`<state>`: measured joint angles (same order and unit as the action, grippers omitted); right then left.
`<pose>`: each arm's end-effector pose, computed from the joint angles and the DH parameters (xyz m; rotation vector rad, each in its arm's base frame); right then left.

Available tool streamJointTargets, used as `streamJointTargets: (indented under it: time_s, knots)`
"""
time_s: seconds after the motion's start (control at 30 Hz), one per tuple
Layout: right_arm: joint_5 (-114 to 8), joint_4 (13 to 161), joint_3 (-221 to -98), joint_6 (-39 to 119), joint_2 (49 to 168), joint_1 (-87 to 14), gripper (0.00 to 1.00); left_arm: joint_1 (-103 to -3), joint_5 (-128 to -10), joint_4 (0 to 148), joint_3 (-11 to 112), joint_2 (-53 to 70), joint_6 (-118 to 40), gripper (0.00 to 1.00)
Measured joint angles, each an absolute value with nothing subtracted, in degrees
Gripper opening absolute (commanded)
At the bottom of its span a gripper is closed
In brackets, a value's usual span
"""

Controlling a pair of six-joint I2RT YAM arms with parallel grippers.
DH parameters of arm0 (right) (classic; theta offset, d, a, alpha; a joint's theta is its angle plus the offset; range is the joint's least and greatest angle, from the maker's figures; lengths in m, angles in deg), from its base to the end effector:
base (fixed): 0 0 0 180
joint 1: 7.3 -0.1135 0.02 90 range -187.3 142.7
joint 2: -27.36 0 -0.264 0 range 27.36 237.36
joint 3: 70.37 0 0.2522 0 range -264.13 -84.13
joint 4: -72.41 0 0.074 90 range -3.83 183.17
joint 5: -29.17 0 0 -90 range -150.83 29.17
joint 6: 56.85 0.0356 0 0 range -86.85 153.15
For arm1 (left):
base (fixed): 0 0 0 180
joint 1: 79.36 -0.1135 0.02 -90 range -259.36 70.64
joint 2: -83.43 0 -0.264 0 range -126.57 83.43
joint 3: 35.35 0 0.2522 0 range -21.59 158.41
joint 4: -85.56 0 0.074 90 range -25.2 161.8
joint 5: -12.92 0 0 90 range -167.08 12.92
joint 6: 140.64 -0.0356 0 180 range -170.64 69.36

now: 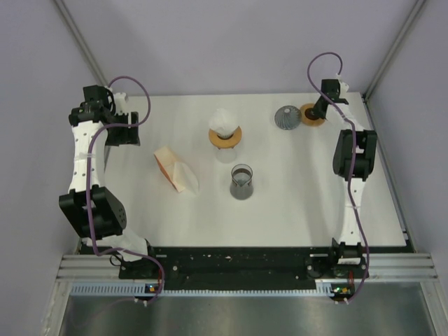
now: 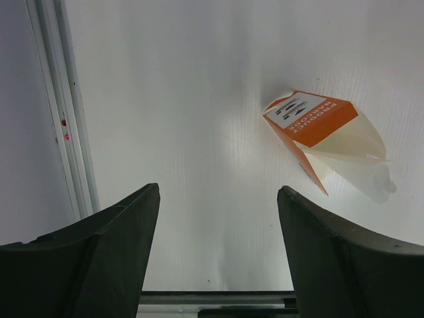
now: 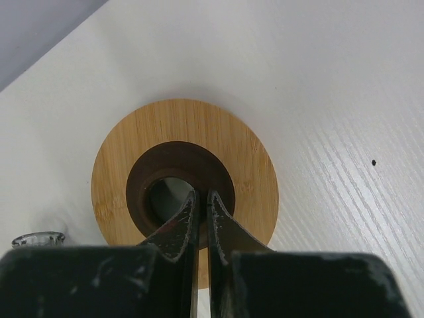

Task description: Place the coffee filter in the dripper

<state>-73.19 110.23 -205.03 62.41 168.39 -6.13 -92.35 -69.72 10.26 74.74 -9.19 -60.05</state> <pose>0.5536 -0.0189 0.1757 0.7105 2.2083 -0.0058 0.3234 0.0699 0.3604 -0.0326 2.5671 -0.0182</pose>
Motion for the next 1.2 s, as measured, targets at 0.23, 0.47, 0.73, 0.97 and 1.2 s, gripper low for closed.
streamJointTargets:
  time_s: [0.23, 0.47, 0.73, 0.97, 1.2]
  knots:
    - [-73.51, 105.22, -191.09, 61.16, 160.11, -6.08, 0.00, -92.42, -69.15, 10.30, 74.61, -8.16, -60.20, 0.77]
    - [-75.22, 102.93, -174.80, 60.07, 148.18, -6.15, 0.00, -92.42, -68.70, 10.28, 74.61, -7.27, -60.25, 0.77]
    - [-77.01, 100.22, -169.93, 57.71, 138.52, -6.94, 0.00, -92.42, -66.60, 10.13, 74.72, -7.27, -60.49, 0.77]
    - [-77.25, 98.90, -168.86, 53.60, 129.38, -11.55, 0.00, -92.40, -59.93, 7.33, 79.92, -7.33, -61.17, 0.78]
    - [-77.21, 99.19, -167.46, 47.44, 118.87, -21.60, 0.00, -87.24, -49.75, 5.87, 95.66, -8.73, -57.89, 0.99]
